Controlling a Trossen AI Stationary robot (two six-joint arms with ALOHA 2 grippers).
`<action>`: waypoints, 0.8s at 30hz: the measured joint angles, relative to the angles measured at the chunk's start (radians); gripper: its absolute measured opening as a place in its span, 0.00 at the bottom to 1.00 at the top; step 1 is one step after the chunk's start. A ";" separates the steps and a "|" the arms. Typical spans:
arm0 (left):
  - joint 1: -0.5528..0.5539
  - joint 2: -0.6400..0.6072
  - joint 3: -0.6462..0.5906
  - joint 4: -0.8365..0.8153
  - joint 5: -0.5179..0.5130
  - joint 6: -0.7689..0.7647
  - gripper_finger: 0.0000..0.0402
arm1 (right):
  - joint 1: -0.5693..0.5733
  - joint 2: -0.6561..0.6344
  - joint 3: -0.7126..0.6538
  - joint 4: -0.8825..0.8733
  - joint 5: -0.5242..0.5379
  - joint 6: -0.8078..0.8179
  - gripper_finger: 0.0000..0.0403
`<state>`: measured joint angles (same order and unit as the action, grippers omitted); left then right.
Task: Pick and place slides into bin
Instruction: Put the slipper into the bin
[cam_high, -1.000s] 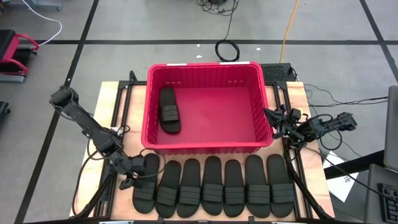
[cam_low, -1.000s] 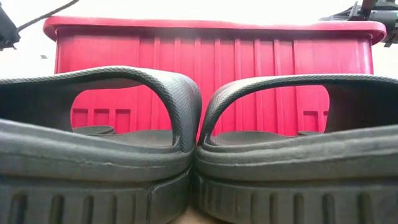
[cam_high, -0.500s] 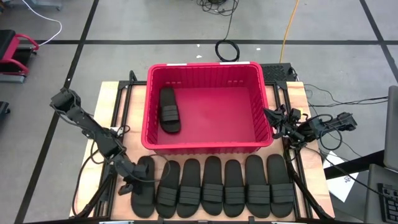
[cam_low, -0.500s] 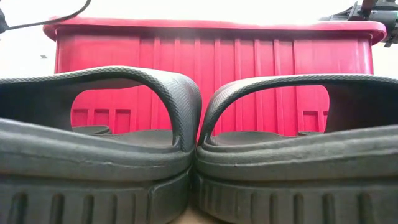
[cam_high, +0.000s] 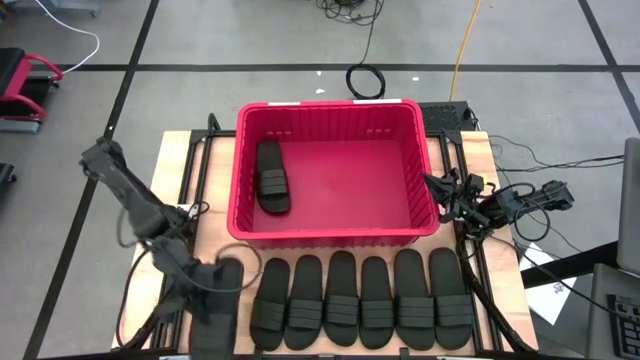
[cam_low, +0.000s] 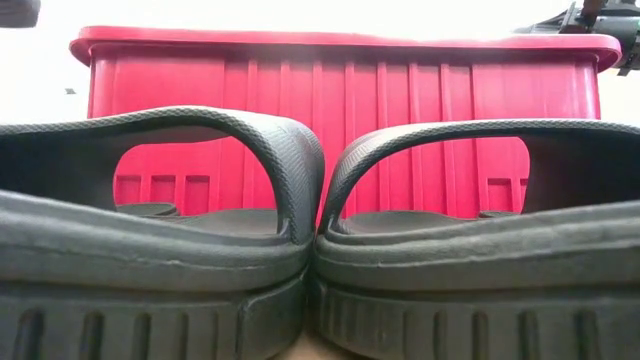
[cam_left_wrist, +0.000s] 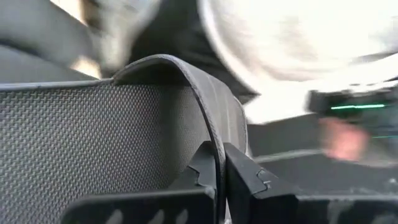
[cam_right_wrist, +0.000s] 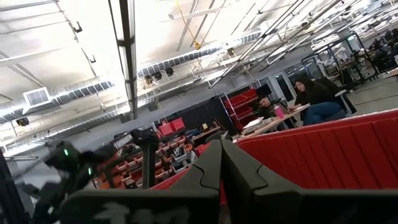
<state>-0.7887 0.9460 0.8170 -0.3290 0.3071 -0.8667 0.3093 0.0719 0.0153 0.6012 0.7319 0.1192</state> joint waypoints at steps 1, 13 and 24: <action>0.000 -0.002 0.062 -0.110 -0.059 0.071 0.01 | 0.000 0.000 0.000 0.000 0.000 0.000 0.00; 0.380 -0.013 0.570 -0.828 -0.476 0.639 0.01 | 0.000 0.000 0.000 -0.001 0.000 0.000 0.00; 1.054 0.181 0.681 -0.665 -0.395 1.239 0.00 | 0.000 0.000 0.000 -0.014 0.000 -0.009 0.00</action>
<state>0.2657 1.1271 1.4982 -0.9937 -0.0879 0.3725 0.3094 0.0719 0.0153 0.5877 0.7319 0.1103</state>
